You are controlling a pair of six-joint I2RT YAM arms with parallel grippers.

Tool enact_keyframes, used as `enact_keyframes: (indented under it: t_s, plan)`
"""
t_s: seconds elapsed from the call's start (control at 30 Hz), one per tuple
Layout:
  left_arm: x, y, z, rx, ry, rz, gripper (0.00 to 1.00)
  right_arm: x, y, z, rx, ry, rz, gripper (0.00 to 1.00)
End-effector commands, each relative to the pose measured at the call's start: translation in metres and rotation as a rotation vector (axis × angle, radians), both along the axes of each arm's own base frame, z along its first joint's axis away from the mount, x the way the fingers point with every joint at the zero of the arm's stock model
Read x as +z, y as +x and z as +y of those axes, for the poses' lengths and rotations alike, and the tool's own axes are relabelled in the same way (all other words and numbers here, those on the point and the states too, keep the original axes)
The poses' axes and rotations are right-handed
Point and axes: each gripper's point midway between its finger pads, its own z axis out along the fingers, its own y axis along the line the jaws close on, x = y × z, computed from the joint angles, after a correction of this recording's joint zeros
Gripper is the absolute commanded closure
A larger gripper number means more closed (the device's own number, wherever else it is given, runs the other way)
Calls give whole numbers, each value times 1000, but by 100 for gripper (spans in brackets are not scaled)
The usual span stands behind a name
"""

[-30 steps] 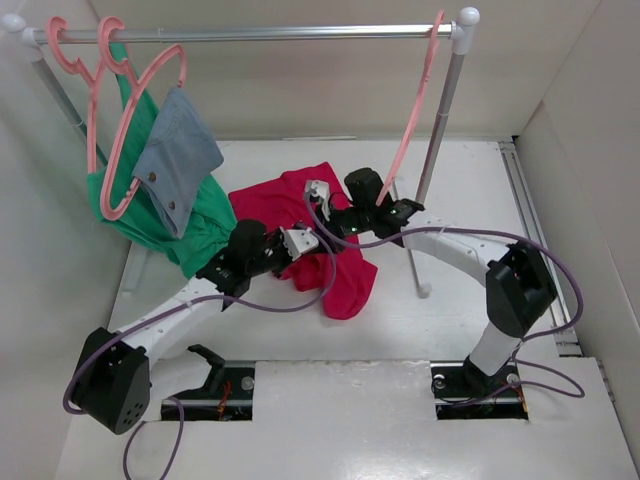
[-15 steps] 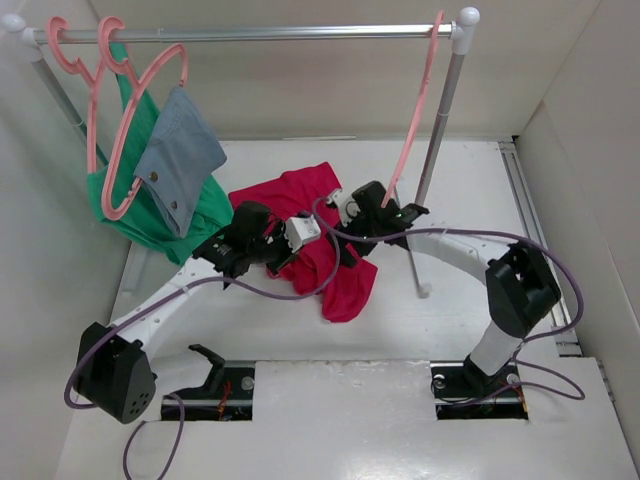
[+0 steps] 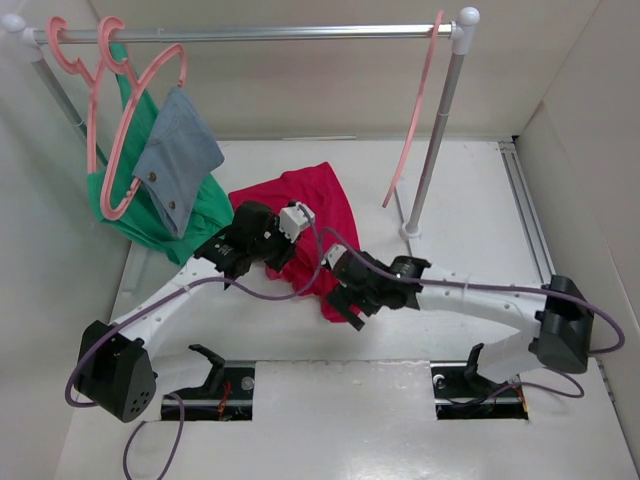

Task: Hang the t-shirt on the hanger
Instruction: Move the tshirt to the center of the board, then grab a hanger with the right arm

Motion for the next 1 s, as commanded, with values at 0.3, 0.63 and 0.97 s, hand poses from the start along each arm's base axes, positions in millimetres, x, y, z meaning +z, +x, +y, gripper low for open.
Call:
enact_keyframes:
  t_s: [0.3, 0.63, 0.97]
  plan:
    - [-4, 9, 10, 108, -16, -28, 100, 94, -72, -25, -30, 167, -127, 0]
    - [-2, 10, 20, 119, 11, -97, 100, 231, -74, 27, 194, 428, -285, 1]
    - [-6, 8, 24, 115, 19, -126, 100, 397, -79, 31, 302, 865, -479, 0]
